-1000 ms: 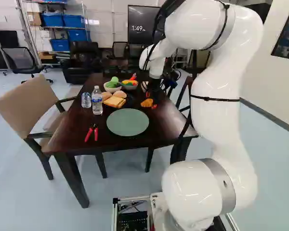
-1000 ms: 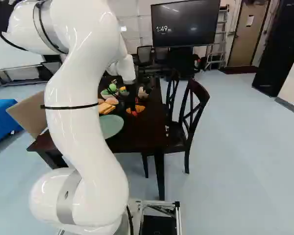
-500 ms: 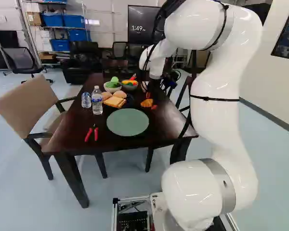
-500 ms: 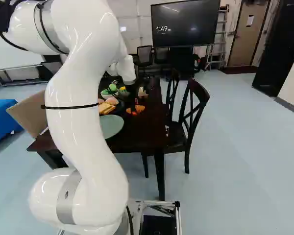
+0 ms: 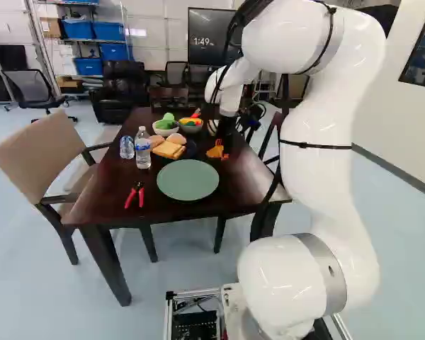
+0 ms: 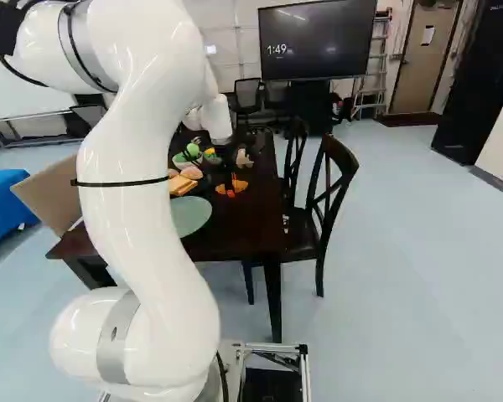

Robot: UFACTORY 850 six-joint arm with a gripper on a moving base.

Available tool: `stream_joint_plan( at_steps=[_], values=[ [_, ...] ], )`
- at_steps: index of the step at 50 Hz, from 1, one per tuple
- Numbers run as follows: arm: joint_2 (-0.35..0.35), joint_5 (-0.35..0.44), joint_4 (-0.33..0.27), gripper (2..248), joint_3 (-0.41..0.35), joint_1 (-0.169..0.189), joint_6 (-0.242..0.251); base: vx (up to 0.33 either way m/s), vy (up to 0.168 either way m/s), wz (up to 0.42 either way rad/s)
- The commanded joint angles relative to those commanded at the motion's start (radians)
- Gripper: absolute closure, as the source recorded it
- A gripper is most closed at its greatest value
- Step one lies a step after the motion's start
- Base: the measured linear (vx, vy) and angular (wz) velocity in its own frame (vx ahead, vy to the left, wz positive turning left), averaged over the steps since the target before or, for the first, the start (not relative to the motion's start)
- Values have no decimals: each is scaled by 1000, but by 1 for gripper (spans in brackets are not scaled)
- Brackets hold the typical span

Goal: Move the croissant to the empty plate

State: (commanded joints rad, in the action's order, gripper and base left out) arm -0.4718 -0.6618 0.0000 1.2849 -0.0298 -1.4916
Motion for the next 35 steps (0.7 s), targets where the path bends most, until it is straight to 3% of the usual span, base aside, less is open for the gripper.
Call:
stream_joint_plan(
  at_steps=[1, 10, 11, 35],
  values=[
    [0, 0, 0, 76, 0, 0, 0, 0, 0, 0],
    [0, 0, 0, 88, 0, 0, 0, 0, 0, 0],
    [0, 0, 0, 100, 0, 0, 0, 0, 0, 0],
    [0, 0, 0, 105, 0, 0, 0, 0, 0, 0]
  ],
)
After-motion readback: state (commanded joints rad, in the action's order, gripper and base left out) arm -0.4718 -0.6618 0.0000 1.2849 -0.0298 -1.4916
